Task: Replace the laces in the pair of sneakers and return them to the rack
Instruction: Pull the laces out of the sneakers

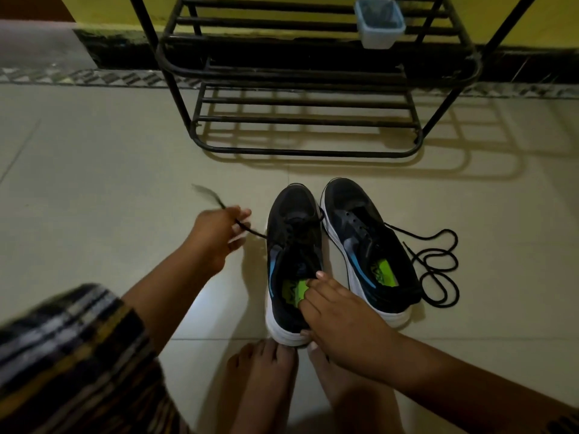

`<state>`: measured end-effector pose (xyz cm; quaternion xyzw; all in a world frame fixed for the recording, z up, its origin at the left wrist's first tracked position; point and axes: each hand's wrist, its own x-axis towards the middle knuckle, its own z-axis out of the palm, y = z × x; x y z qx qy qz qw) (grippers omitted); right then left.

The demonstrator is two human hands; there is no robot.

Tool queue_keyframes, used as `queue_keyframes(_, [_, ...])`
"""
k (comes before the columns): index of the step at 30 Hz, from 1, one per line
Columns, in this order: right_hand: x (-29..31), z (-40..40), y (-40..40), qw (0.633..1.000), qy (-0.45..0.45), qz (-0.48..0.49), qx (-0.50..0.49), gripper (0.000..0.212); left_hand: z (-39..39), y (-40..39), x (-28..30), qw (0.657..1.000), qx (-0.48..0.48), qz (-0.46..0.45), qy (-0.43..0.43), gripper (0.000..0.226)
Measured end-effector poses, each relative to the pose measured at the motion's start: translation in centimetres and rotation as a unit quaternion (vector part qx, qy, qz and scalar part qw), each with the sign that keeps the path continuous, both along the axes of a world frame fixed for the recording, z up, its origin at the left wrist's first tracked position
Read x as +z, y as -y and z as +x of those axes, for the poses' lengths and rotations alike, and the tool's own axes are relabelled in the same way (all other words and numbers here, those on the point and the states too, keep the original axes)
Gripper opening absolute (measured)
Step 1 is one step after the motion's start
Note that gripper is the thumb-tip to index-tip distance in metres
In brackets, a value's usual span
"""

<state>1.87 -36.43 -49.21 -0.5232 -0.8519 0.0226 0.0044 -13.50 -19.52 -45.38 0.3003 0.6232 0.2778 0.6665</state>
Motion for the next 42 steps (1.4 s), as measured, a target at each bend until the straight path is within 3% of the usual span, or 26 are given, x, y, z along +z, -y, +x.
queue_keyframes(3, [-0.1, 0.1, 0.0, 1.0, 0.008, -0.009, -0.003, 0.028, 0.1, 1.8, -2.3, 0.984, -0.075, 0.036, -0.156, 0.055])
queue_keyframes(5, [-0.2, 0.2, 0.0, 1.0, 0.011, -0.015, -0.004, 0.028, 0.3, 3.6, -2.7, 0.945, -0.137, 0.157, -0.252, 0.074])
queue_keyframes(7, [0.2, 0.3, -0.1, 0.999, 0.008, -0.034, 0.002, 0.033, 0.6, 5.0, -2.6, 0.899, -0.179, 0.296, -0.268, 0.07])
queue_keyframes(9, [1.4, 0.6, -0.5, 0.999, -0.003, -0.045, -0.011, 0.042, 1.0, 5.7, -2.5, 0.871, -0.221, 0.357, -0.256, 0.057])
queue_keyframes(11, [2.7, 0.8, -1.2, 0.997, -0.041, -0.052, -0.041, 0.049, 1.1, 5.9, -2.8, 0.871, -0.235, 0.357, -0.243, 0.043])
queue_keyframes(15, [3.9, 1.1, -2.3, 0.986, -0.101, -0.098, -0.085, 0.058, 1.2, 6.1, -3.1, 0.918, -0.214, 0.289, -0.164, 0.029])
queue_keyframes(23, [3.8, 1.3, -3.5, 0.976, -0.031, -0.155, -0.153, 0.076, 0.9, 5.5, -3.7, 0.917, -0.233, 0.287, -0.151, 0.021])
queue_keyframes(28, [5.8, 1.5, -3.7, 0.97, -0.03, -0.15, -0.19, 0.054, 0.7, 5.7, -3.9, 0.905, -0.25, 0.313, -0.139, 0.023])
queue_keyframes(34, [8.2, 4.4, -5.4, 0.965, -0.01, -0.02, -0.262, 0.026, 0.7, 6.1, -4.0, 0.88, -0.267, 0.354, -0.173, 0.029])
queue_keyframes(38, [7.5, 3.8, -5.0, 0.978, -0.016, 0.048, -0.204, 0.028, 0.7, 6.1, -4.1, 0.873, -0.267, 0.363, -0.188, 0.027])
queue_keyframes(40, [6.5, 2.3, -3.8, 0.994, -0.034, 0.01, -0.106, 0.024, 0.6, 6.0, -4.1, 0.862, -0.277, 0.381, -0.189, 0.025])
queue_keyframes(42, [5.8, 0.7, -2.7, 0.992, -0.059, -0.107, -0.032, 0.037, 0.5, 5.9, -4.0, 0.851, -0.286, 0.399, -0.189, 0.028])
